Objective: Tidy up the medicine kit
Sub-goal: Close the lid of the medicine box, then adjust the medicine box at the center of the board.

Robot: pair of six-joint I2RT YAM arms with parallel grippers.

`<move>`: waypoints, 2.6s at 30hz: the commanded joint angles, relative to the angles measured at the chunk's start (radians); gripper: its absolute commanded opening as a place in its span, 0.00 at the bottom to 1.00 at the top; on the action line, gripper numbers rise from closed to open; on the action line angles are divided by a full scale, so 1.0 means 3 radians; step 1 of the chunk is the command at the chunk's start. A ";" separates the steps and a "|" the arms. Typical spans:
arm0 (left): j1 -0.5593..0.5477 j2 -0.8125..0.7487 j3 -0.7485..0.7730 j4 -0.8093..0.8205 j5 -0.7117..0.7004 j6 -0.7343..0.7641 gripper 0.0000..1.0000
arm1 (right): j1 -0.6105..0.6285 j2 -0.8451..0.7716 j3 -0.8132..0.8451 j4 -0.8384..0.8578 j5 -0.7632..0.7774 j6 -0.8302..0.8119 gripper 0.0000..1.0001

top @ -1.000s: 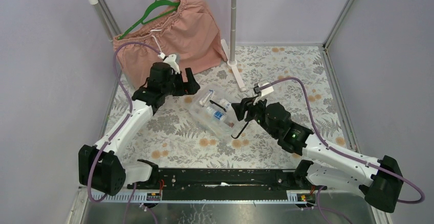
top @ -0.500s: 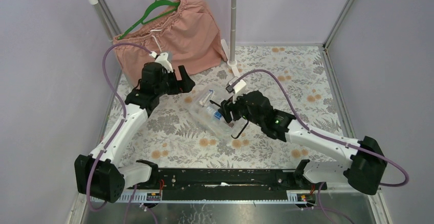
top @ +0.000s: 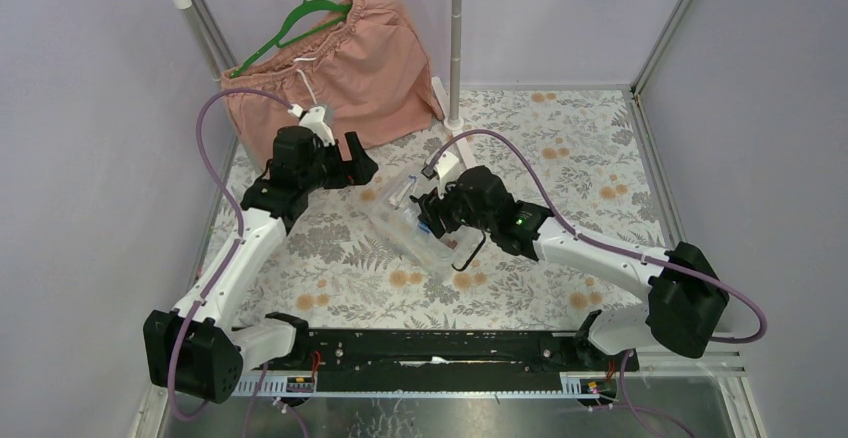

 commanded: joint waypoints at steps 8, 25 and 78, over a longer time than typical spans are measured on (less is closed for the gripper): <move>0.0094 0.0153 -0.0159 0.0291 0.0270 -0.0027 0.98 | -0.0018 -0.0303 0.0047 0.0044 0.0115 0.0165 0.66; 0.0155 0.0526 -0.0236 0.0727 0.0902 -0.0322 0.98 | -0.0199 -0.1248 -0.0607 0.0085 0.0162 0.0589 0.67; -0.0626 -0.0227 -0.1193 0.1064 0.0933 -0.1075 0.93 | -0.0871 -0.1107 -0.0481 -0.1459 0.1100 0.2049 0.64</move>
